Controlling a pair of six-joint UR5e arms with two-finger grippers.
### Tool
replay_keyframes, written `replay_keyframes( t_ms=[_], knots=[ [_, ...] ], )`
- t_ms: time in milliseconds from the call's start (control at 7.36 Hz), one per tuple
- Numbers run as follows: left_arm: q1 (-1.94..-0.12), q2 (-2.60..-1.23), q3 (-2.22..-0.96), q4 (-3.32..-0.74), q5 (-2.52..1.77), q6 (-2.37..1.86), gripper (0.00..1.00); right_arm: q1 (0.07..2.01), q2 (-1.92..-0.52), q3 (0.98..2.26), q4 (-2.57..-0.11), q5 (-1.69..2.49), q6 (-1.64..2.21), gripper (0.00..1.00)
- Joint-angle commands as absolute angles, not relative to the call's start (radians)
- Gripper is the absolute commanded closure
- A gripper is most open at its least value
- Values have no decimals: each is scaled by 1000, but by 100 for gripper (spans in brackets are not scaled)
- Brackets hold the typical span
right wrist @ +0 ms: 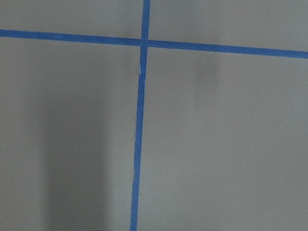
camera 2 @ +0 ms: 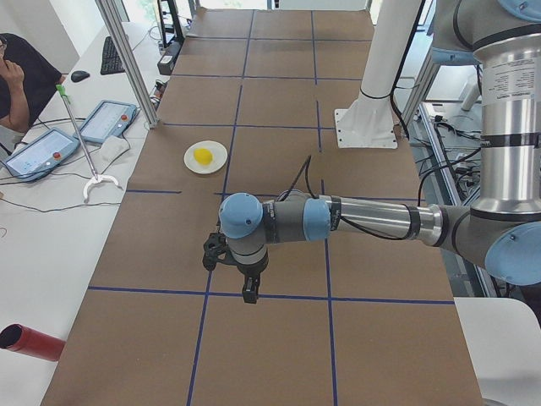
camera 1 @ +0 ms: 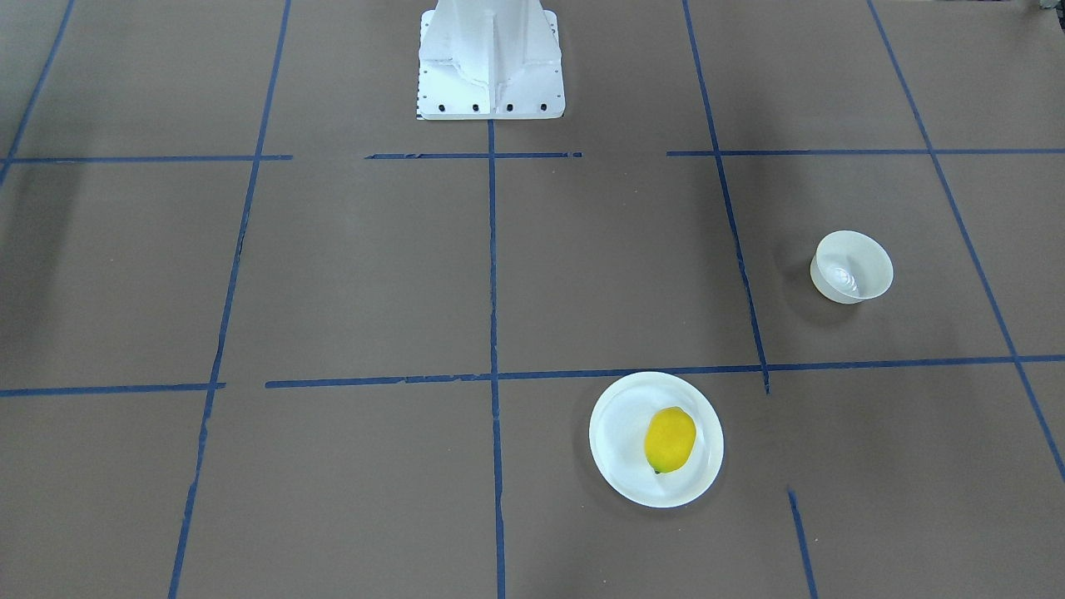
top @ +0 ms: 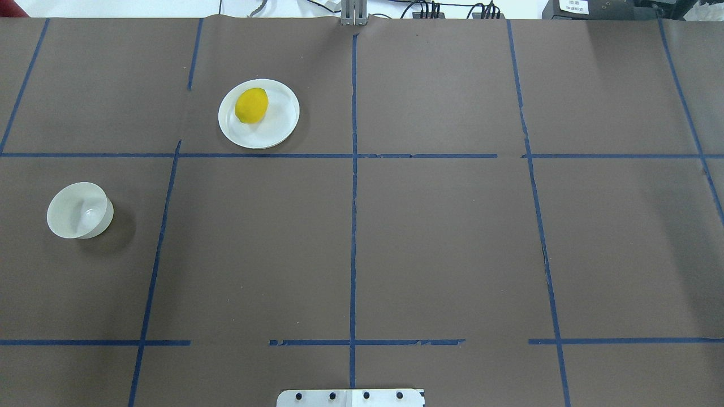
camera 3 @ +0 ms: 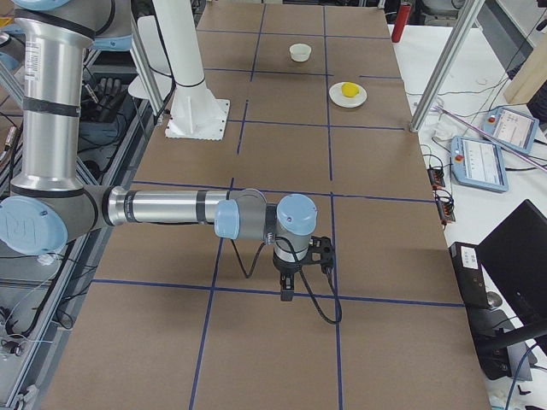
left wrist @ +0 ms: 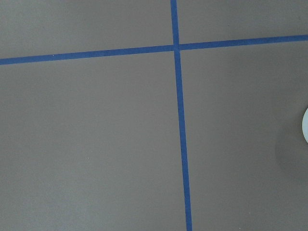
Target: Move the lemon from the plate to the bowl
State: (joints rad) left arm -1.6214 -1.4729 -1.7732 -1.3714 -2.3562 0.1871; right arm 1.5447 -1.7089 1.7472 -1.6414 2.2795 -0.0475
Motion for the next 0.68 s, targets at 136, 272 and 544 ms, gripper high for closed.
replay_keyframes(
  t_ms=[136,272,544],
  knots=[
    [-1621,-1492,-1779,-1343,-2359,261,0,1545,-1709,1747,-1641,2279,-48,0],
    [-1623,-1491,-1782,-1333,-2359,256,0,1545,-1709,1747,-1641,2279,-48,0],
    [-1623,-1482,-1785,-1347,-2362,258,0,1545,-1709,1747,-1641,2279,-48,0]
  ],
)
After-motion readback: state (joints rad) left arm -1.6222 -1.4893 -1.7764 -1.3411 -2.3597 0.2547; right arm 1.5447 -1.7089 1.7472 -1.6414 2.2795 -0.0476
